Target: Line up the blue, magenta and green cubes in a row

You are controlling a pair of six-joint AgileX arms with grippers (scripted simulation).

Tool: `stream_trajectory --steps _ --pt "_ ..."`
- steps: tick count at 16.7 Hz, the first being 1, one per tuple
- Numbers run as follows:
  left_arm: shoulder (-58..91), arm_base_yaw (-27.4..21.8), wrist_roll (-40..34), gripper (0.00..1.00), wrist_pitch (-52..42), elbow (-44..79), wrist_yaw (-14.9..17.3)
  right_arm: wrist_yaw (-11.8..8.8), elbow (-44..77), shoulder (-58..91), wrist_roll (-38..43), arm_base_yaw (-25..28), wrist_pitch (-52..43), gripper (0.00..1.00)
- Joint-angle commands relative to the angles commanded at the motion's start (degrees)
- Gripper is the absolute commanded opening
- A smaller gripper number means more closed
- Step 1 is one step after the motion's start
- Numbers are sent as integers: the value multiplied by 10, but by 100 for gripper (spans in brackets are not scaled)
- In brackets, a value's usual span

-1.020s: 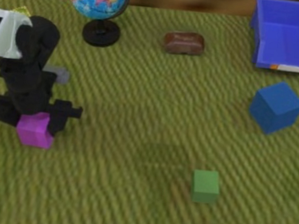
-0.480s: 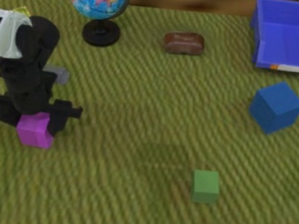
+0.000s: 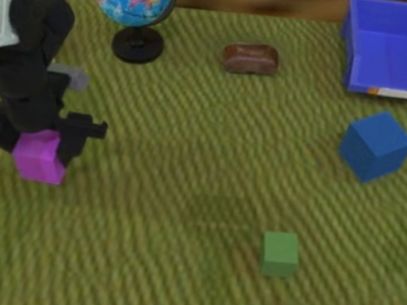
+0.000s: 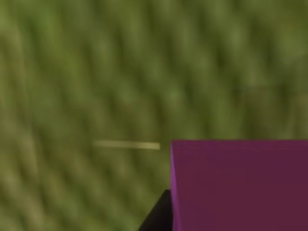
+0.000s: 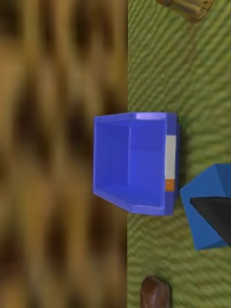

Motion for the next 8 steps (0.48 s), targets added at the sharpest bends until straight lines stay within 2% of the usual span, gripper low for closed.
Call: stream_trajectory --steps 3,8 --pt "-21 4 -1 0 -39 23 -2 0 0 0 0 0 0 100" --pt "-19 0 -1 0 -39 24 -2 0 0 0 0 0 0 100"
